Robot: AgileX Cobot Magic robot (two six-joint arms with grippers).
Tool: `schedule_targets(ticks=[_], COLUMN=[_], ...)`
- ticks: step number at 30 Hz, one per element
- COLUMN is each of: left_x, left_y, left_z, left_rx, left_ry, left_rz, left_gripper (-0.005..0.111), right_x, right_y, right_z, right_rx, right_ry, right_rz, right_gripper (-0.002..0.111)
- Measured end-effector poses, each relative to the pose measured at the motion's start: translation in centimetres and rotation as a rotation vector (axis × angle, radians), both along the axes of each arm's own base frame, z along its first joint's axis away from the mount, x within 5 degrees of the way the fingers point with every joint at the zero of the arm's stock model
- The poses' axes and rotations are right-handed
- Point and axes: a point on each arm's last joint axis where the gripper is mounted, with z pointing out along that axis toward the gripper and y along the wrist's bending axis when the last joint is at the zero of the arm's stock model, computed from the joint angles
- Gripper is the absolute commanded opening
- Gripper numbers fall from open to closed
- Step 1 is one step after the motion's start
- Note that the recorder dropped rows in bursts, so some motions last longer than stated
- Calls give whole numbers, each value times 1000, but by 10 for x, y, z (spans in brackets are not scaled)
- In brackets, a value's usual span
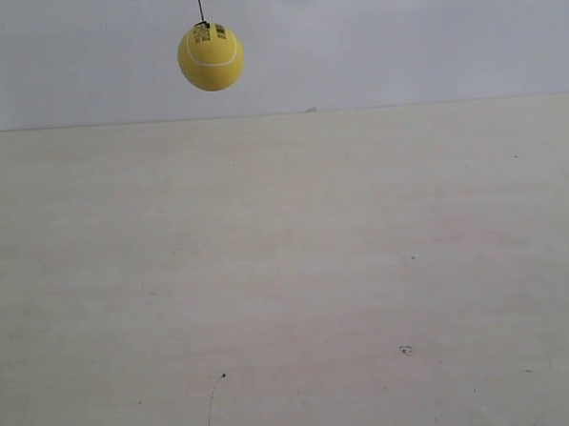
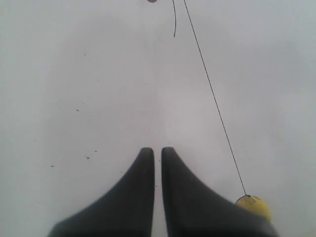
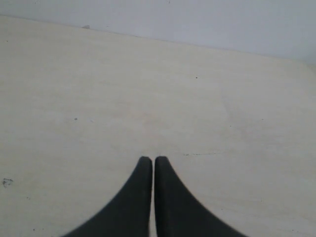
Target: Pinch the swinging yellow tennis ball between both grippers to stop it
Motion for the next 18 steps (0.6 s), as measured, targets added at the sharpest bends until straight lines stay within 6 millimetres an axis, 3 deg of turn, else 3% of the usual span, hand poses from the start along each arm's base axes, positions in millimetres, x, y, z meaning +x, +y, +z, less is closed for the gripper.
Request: schedule_targets(ticks=[18], left_x=[4], left_y=[0], left_z=[-7], left_rx=[-58], left_ry=[16], left_rz=[-23], left_gripper=[5], right_x=[0], right_y=[0], right_z=[0], right_rx=[0], right_ry=[0], right_rz=[0], right_gripper=[0])
